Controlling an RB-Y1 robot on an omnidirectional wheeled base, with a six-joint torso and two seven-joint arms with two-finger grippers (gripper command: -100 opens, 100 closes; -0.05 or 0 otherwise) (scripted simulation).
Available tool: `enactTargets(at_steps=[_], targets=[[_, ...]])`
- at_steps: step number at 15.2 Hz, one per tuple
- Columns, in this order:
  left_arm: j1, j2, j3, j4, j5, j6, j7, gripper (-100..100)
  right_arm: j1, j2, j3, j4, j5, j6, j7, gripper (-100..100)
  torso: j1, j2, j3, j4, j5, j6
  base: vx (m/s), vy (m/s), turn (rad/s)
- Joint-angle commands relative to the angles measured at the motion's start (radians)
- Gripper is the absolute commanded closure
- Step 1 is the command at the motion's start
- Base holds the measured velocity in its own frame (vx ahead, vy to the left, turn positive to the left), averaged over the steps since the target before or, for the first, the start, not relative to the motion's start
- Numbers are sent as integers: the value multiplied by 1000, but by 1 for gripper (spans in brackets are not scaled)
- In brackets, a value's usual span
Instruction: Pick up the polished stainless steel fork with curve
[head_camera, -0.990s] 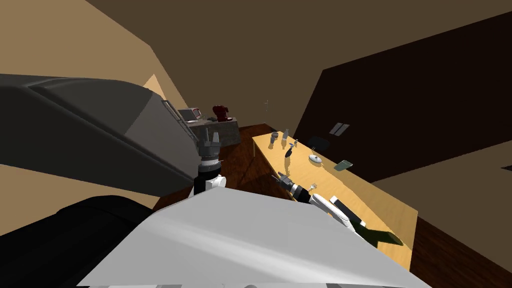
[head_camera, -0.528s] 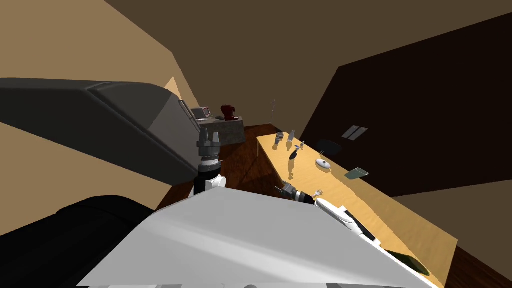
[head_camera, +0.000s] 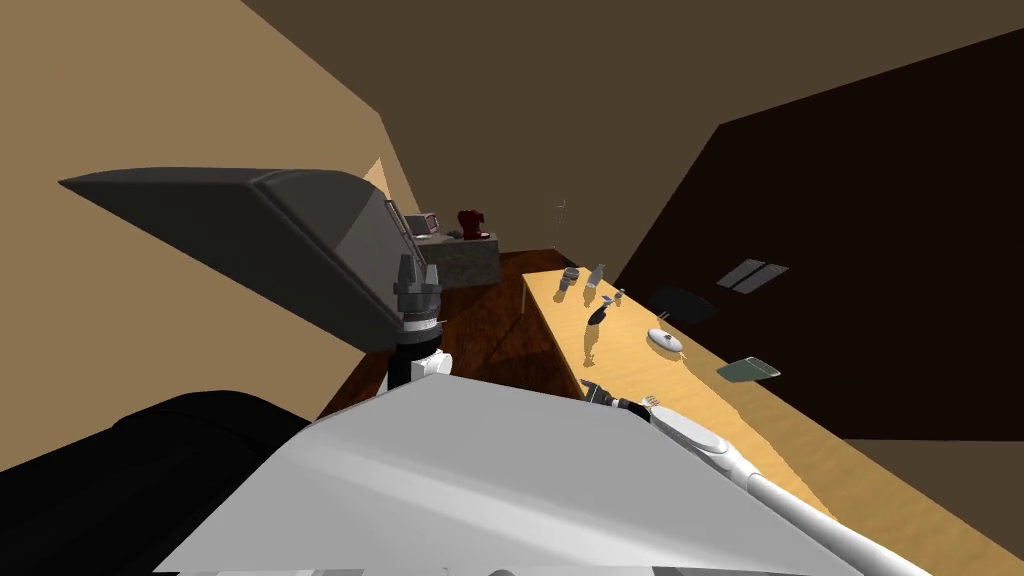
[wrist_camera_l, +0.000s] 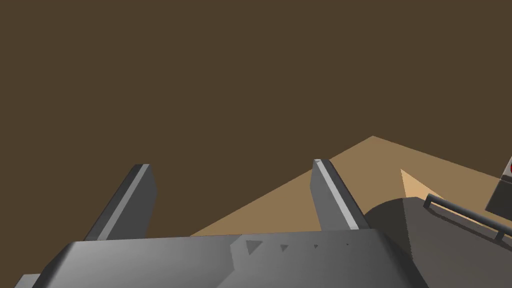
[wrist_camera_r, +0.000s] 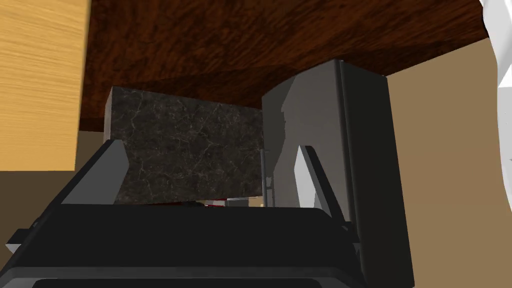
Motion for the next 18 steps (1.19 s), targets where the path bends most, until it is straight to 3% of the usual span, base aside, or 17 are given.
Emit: enactTargets(at_steps=[1, 2, 4, 8, 11, 12, 13, 16, 18], targets=[[0, 0, 0, 0, 0, 0, 0, 0, -9, -14, 26, 48, 27, -6, 16, -100, 0, 0, 0, 0, 0, 0, -7, -32, 201], [0, 0, 0, 0, 0, 0, 0, 0, -9, -14, 26, 48, 27, -6, 16, -100, 0, 0, 0, 0, 0, 0, -1, -26, 68], [0, 0, 0, 0, 0, 0, 0, 0, -40, -68, 88, 114, 88, -2, 34, -100, 0, -1, 0, 0, 0, 0, 3, -34, 250], [0, 0, 0, 0, 0, 0, 0, 0, -67, -119, 175, 190, 167, 4, 51, -100, -1, -1, 0, 0, 0, 0, -1, -46, 227], [0, 0, 0, 0, 0, 0, 0, 0, -67, -119, 178, 204, 167, 4, 51, -100, 0, -1, 0, 0, 0, 1, -2, -27, 64], [0, 0, 0, 0, 0, 0, 0, 0, -80, -139, 212, 240, 198, 7, 59, -100, 1, -1, 0, 0, 0, 1, -2, -11, 127], [0, 0, 0, 0, 0, 0, 0, 0, -80, -139, 212, 240, 198, 7, 59, -100, 1, -1, 0, 0, 0, 0, 0, -21, 164], [0, 0, 0, 0, 0, 0, 0, 0, -102, -168, 277, 304, 256, 14, 74, -100, 0, -1, -1, 0, 0, 0, 4, -33, 197], [0, 0, 0, 0, 0, 0, 0, 0, -102, -168, 277, 304, 256, 14, 74, -100, 0, -2, -1, 0, 0, 0, 10, -37, 99]])
